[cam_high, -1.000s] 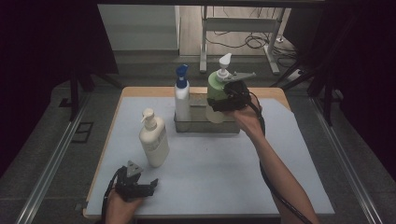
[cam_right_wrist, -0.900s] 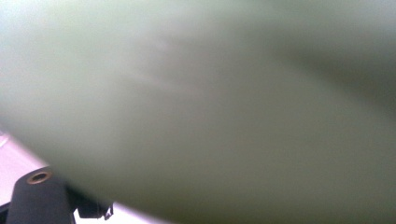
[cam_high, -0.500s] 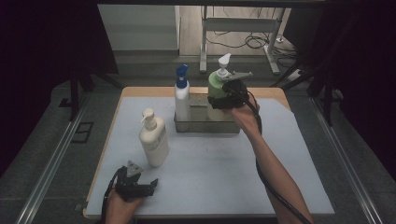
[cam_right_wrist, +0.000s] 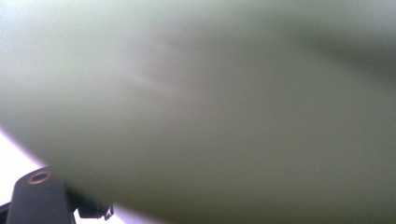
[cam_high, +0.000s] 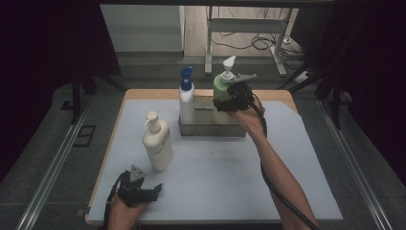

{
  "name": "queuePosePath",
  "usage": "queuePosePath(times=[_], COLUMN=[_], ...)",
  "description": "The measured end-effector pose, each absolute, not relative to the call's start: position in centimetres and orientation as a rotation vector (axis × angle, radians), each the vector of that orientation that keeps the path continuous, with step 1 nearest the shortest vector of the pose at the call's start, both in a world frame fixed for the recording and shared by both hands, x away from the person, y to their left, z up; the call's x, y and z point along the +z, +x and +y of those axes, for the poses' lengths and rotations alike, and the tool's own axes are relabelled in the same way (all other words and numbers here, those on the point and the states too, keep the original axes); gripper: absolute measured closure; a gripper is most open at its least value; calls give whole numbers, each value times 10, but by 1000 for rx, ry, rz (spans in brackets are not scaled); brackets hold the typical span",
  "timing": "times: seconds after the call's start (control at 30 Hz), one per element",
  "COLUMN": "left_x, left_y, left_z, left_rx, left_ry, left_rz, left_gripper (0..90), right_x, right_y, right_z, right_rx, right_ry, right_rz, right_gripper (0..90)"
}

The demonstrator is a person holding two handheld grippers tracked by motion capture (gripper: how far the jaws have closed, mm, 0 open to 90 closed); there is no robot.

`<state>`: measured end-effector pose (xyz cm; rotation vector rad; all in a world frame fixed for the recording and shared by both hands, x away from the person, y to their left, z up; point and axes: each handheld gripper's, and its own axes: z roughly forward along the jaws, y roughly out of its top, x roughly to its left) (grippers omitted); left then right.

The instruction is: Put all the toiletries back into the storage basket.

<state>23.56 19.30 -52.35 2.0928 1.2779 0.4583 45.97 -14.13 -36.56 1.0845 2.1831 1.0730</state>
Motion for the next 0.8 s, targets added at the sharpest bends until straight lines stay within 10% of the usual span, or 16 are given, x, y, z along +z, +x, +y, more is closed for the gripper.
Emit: queuePosePath(times=[0.8], left_x=[-524], left_y=[236], left_z=[193], left_rx=[458], left_ry=[2092], left_rz=[1278], left_gripper=[109], right_x=[-404], right_y=[469], right_z=[-138], right_rx=[1011], right_ry=[1154], right_rz=[2248], right_gripper=[126])
